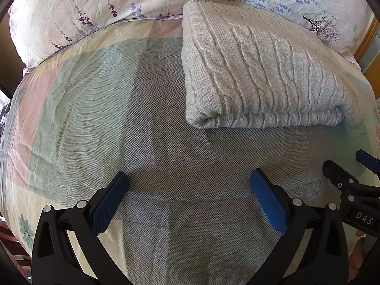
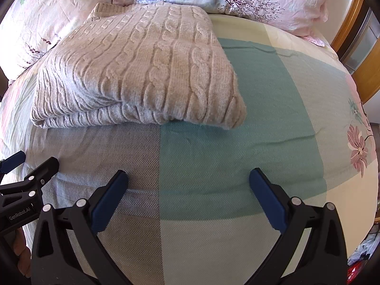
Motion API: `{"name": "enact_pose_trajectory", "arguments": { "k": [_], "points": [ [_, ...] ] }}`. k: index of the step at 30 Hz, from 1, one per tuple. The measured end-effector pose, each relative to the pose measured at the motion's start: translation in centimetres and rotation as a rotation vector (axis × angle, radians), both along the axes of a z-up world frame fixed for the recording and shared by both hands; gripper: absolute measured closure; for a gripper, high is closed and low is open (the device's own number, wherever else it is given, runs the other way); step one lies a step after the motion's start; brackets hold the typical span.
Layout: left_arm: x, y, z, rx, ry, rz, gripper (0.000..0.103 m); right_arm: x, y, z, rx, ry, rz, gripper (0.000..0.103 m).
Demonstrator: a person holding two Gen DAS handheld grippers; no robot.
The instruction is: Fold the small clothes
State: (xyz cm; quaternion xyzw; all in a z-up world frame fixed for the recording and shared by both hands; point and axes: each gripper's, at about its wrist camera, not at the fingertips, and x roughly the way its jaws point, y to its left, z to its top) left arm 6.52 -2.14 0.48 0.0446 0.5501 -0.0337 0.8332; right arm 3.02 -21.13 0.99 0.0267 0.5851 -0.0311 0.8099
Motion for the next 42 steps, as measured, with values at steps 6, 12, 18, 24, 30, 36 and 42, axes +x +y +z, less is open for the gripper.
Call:
{"name": "enact_pose_trajectory", "arguments": {
  "k": [6,12,18,24,30,36,42],
  "points": [
    [0.02,0.00,0.00,0.000,0.001,0.000,0.001,0.03,0.01,-0.04,0.000,0.000,0.000,0.002],
    [0.06,0.01,0.01,0.000,0.001,-0.001,0.001,0.03,0.02,-0.06,0.000,0.000,-0.001,0.002],
    [0.05,0.01,0.02,0.000,0.001,-0.001,0.001,0.01,0.00,-0.05,0.000,-0.001,0.000,0.002],
    [0.08,0.04,0.03,0.000,0.001,-0.001,0.001,0.02,0.00,-0.05,0.000,0.000,0.000,0.002],
    [0.11,0.07,0.01,-0.001,0.003,-0.001,0.001,0.02,-0.01,-0.03,0.000,-0.001,0.000,0.002],
    [-0.05,-0.06,-0.03,-0.002,-0.005,-0.006,0.001,-0.01,-0.01,-0.01,0.000,-0.001,0.000,0.002],
    [0.17,-0.01,-0.05,-0.001,-0.007,-0.008,0.001,0.00,-0.01,-0.02,0.000,-0.001,-0.001,0.002]
  ]
}}
